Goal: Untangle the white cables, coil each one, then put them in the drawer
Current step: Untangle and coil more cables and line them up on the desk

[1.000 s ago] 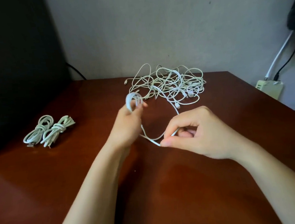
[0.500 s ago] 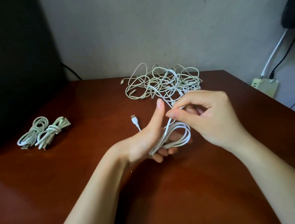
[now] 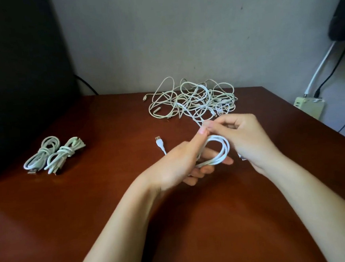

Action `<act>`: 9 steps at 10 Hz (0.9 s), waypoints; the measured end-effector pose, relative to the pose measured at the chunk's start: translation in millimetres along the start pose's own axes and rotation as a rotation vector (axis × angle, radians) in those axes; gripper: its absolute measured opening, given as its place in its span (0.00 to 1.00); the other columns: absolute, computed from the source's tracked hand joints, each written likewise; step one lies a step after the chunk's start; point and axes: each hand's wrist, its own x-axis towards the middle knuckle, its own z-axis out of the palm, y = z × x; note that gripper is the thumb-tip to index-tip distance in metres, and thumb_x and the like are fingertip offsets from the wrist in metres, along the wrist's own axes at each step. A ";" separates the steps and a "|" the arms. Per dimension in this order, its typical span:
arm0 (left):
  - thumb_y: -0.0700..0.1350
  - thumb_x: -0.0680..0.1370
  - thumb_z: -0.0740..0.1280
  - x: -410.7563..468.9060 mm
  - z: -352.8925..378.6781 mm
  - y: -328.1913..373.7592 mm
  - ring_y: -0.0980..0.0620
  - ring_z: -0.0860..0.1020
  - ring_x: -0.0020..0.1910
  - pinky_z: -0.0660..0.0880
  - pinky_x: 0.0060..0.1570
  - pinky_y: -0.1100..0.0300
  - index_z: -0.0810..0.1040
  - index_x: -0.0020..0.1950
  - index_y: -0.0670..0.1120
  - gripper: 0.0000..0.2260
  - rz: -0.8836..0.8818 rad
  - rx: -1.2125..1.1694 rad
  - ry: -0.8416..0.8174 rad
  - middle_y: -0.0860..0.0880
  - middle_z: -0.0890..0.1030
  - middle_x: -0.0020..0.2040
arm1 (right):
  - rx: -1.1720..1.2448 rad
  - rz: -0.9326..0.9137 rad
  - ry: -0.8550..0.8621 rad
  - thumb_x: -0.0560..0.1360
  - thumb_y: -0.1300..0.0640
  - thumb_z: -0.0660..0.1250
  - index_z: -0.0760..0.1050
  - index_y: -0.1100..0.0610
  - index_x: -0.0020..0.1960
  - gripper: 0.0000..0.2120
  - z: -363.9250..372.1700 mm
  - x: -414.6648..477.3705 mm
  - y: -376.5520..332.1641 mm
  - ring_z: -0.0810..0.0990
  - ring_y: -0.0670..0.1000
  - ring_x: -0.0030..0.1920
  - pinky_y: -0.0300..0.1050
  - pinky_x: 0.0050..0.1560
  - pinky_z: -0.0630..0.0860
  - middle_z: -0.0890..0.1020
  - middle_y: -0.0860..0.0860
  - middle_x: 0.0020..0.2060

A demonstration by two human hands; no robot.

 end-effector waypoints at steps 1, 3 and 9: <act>0.62 0.78 0.50 9.1 -5.1 -7.6 0.61 0.63 0.18 0.59 0.19 0.70 0.75 0.50 0.46 0.23 0.061 -0.108 0.115 0.57 0.70 0.22 | -0.079 0.032 -0.028 0.75 0.56 0.68 0.80 0.60 0.37 0.12 4.5 0.9 5.6 0.66 0.41 0.25 0.34 0.30 0.63 0.72 0.44 0.21; 0.57 0.83 0.46 16.0 -16.5 -10.7 0.57 0.58 0.20 0.54 0.23 0.69 0.74 0.39 0.44 0.25 0.171 -0.320 0.493 0.49 0.69 0.23 | -0.150 0.010 -0.155 0.77 0.62 0.65 0.80 0.54 0.39 0.10 12.4 -5.2 2.1 0.66 0.44 0.23 0.36 0.26 0.63 0.77 0.48 0.26; 0.51 0.84 0.48 25.1 -34.8 -25.4 0.57 0.66 0.27 0.59 0.25 0.65 0.77 0.55 0.39 0.22 0.200 -0.646 0.576 0.41 0.83 0.46 | -0.873 -0.277 -0.349 0.80 0.59 0.55 0.67 0.50 0.56 0.07 25.4 -34.2 -18.6 0.75 0.56 0.45 0.52 0.48 0.73 0.73 0.47 0.43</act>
